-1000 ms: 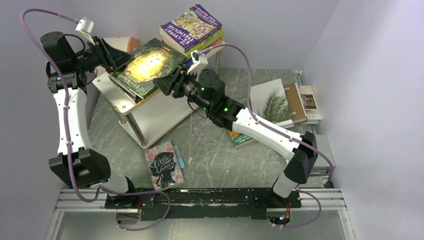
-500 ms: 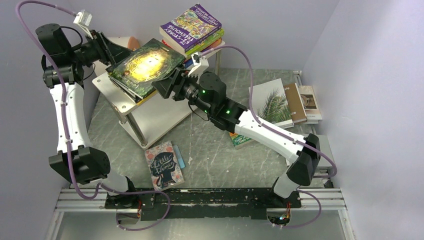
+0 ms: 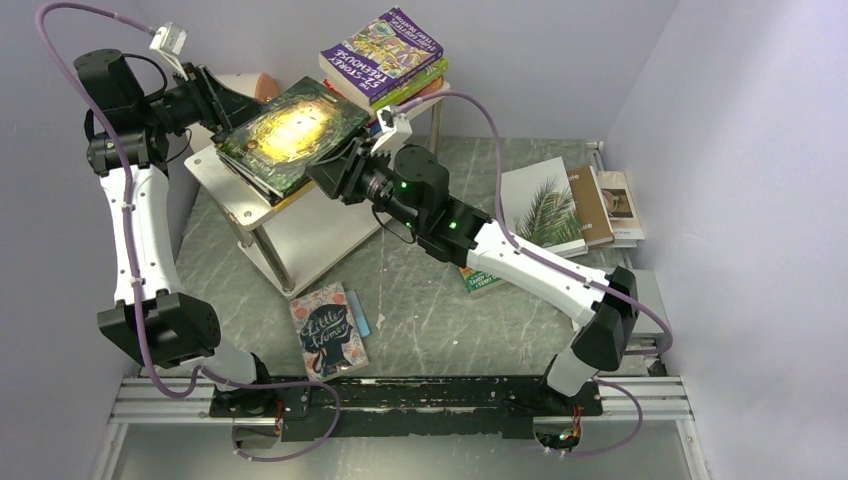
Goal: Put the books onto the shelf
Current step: Adjust the book on the shelf.
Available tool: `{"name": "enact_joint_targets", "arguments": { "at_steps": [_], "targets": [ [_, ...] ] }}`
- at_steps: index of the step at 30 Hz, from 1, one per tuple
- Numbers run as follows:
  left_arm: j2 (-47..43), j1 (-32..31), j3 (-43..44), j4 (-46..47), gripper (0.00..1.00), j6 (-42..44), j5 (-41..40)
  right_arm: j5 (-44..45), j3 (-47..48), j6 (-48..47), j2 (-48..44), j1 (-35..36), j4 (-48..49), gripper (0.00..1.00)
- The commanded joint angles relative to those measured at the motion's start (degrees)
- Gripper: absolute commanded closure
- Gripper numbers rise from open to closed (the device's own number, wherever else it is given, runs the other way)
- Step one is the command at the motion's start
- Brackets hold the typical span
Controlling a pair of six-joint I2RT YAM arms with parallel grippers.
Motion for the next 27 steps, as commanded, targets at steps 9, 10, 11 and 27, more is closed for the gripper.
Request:
{"name": "enact_joint_targets", "arguments": {
  "at_steps": [9, 10, 11, 27],
  "targets": [
    [-1.0, -0.1, -1.9, 1.0, 0.43, -0.5, 3.2, 2.8, 5.5, 1.3, 4.4, 0.3, 1.0, 0.75],
    [-1.2, -0.1, -2.0, 1.2, 0.43, -0.6, 3.2, 3.1, 5.6, 1.3, 4.5, 0.3, 1.2, 0.75],
    [-1.2, -0.1, -2.2, 1.2, 0.44, -0.6, 3.2, 3.3, 5.9, 1.2, 4.8, 0.3, 1.1, 0.75],
    [-2.0, -0.1, -3.2, 3.4, 0.49, -2.3, 4.1, 5.4, 9.4, -0.4, 5.3, 0.3, -3.7, 0.64]
  ]
}}
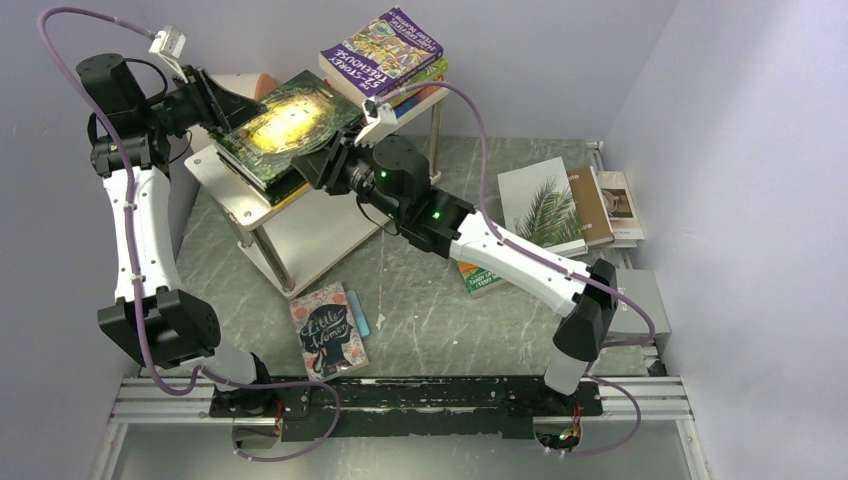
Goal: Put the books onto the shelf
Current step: Adjust the book on the shelf.
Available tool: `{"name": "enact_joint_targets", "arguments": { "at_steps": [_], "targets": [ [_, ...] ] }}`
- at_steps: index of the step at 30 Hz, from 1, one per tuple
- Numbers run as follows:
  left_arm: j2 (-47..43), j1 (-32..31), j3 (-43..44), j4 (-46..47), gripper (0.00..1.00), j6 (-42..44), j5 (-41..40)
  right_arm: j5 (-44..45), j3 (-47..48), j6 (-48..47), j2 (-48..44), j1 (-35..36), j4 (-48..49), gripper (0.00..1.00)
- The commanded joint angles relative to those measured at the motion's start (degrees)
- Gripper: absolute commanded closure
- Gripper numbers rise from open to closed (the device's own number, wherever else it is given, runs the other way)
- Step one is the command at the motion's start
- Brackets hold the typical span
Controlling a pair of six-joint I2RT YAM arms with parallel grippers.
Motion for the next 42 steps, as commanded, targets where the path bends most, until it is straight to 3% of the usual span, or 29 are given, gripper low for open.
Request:
{"name": "enact_joint_targets", "arguments": {
  "at_steps": [1, 5, 11, 16, 21, 25, 30, 42],
  "targets": [
    [-1.7, -0.4, 0.2, -0.6, 0.49, -1.4, 4.3, 3.1, -1.3, -1.0, -2.7, -0.1, 0.0, 0.61],
    [-1.7, -0.3, 0.5, 0.1, 0.50, -2.1, 4.7, 5.4, -6.4, -0.9, -8.1, -0.1, 0.5, 0.49],
    [-3.2, -0.4, -1.9, 3.6, 0.53, -4.3, 5.9, 9.6, -13.4, 1.0, -13.3, -0.1, 1.1, 0.38],
    [-3.4, -0.4, -2.3, 2.9, 0.51, -3.5, 5.2, 12.0, -16.8, 3.1, -15.3, -0.2, 0.5, 0.37],
    [-0.4, 0.4, 4.0, -4.4, 0.44, -0.4, -0.2, 10.6, -17.3, 1.4, -15.6, -0.2, 1.3, 0.36],
    [0.8, 3.1, 5.9, 0.1, 0.41, -6.7, -2.4, 8.2, -15.2, -0.7, -13.7, -0.1, 2.1, 0.44],
    [-1.8, 7.1, 0.8, 12.6, 0.33, -16.7, -0.3, 4.3, -11.8, -2.5, -10.4, -0.2, 4.7, 0.58],
    [-7.0, 11.0, -4.5, 3.4, 0.32, -12.6, -10.3, 3.5, -3.2, -4.1, -2.6, -0.2, 4.6, 0.66]
  ]
}}
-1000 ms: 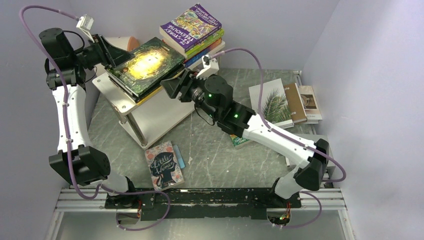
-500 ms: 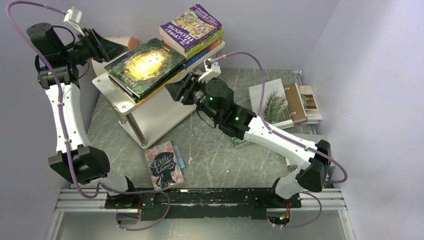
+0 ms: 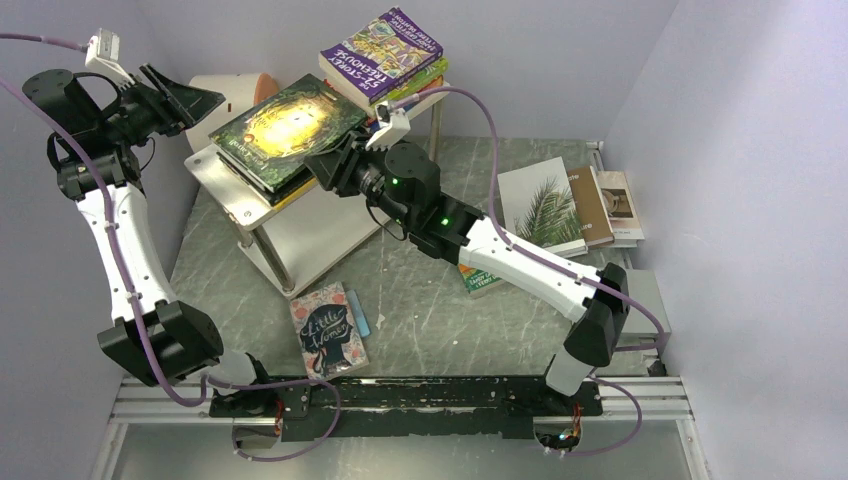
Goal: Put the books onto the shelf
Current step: Adjust the book on the shelf.
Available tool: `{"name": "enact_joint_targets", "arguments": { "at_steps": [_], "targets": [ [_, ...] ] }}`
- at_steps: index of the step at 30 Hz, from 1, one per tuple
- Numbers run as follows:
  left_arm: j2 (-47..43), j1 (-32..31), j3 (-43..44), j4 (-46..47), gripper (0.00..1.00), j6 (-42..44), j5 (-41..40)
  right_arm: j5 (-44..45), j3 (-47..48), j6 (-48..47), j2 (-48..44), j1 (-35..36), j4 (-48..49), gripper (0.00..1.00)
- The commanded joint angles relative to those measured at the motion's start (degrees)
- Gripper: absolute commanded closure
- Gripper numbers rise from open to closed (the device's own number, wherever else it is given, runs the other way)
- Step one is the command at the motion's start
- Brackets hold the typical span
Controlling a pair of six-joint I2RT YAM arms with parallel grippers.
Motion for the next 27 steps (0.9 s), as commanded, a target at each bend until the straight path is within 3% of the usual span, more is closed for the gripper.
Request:
{"name": "enact_joint_targets", "arguments": {
  "at_steps": [1, 5, 11, 18, 27],
  "targets": [
    [-3.6, 0.6, -0.6, -4.0, 0.31, 1.9, -5.1, 0.3, 3.9, -1.6, 2.4, 0.0, 1.1, 0.68],
    [-4.6, 0.6, 0.7, -8.7, 0.31, 4.5, -9.8, 0.9, 5.9, -1.5, 4.0, -0.1, 0.1, 0.74],
    [-7.2, 0.6, 0.3, -13.7, 0.30, 6.8, -15.7, 2.6, 6.5, -1.0, 4.5, -0.1, -1.0, 0.75],
    [-10.5, 0.6, 1.5, -20.6, 0.26, 7.6, -25.5, 3.7, 4.9, -2.2, -0.2, -0.1, -3.6, 0.53],
    [-19.7, 0.6, -5.0, -21.1, 0.16, 6.0, -26.0, 9.3, 2.9, -7.9, -6.6, -1.7, -12.2, 0.33]
  ]
}}
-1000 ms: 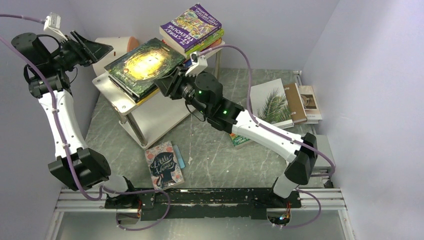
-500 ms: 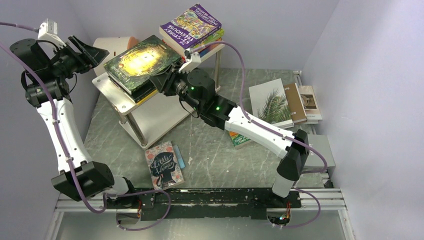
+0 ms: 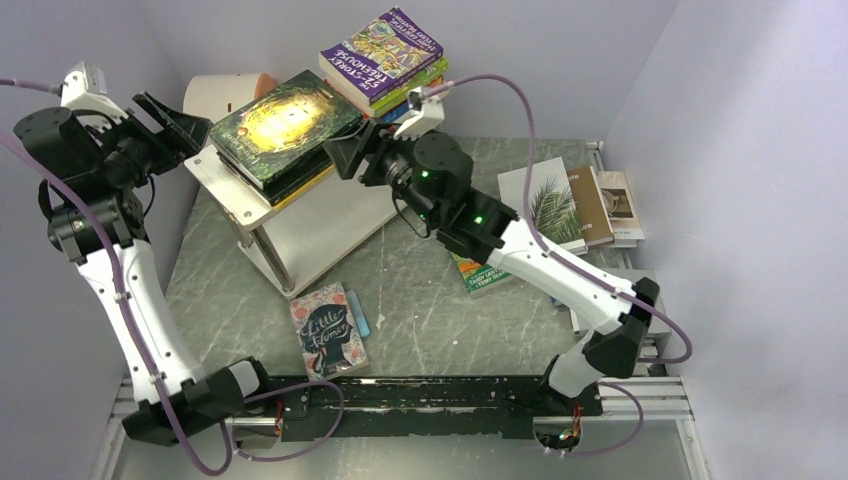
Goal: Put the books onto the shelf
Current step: Adjust the book on the shelf.
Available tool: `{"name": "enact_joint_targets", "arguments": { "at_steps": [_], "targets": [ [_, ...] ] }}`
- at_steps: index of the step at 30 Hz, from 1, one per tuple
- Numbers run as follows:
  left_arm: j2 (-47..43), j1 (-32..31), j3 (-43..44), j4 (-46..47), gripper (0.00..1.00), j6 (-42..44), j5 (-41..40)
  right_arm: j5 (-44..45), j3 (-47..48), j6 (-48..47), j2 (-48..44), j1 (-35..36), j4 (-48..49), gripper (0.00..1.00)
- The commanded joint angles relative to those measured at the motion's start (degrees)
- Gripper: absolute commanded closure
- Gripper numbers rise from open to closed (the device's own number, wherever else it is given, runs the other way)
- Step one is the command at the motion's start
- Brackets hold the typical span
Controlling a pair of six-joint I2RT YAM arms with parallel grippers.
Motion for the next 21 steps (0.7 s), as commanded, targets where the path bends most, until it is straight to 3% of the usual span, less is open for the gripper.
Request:
{"name": "enact_joint_targets", "arguments": {
  "at_steps": [1, 10, 14, 21],
  "targets": [
    [-4.4, 0.5, -1.8, -1.6, 0.16, -1.0, -1.8, 3.2, 0.6, -4.3, -2.1, -1.5, -5.1, 0.33],
    [-12.5, -2.5, -10.3, -3.1, 0.16, -4.1, -4.4, 0.6, -3.0, -5.4, -5.1, -3.8, -7.1, 0.27],
    [-17.5, -7.4, -14.5, -7.2, 0.17, -2.7, -12.5, -2.2, -13.6, -5.6, -11.3, -4.3, -8.2, 0.25],
    [-26.8, -14.1, -13.9, -15.9, 0.15, -1.8, -30.7, -10.6, -31.6, -2.4, -19.8, -4.6, -11.4, 0.24]
  ]
}}
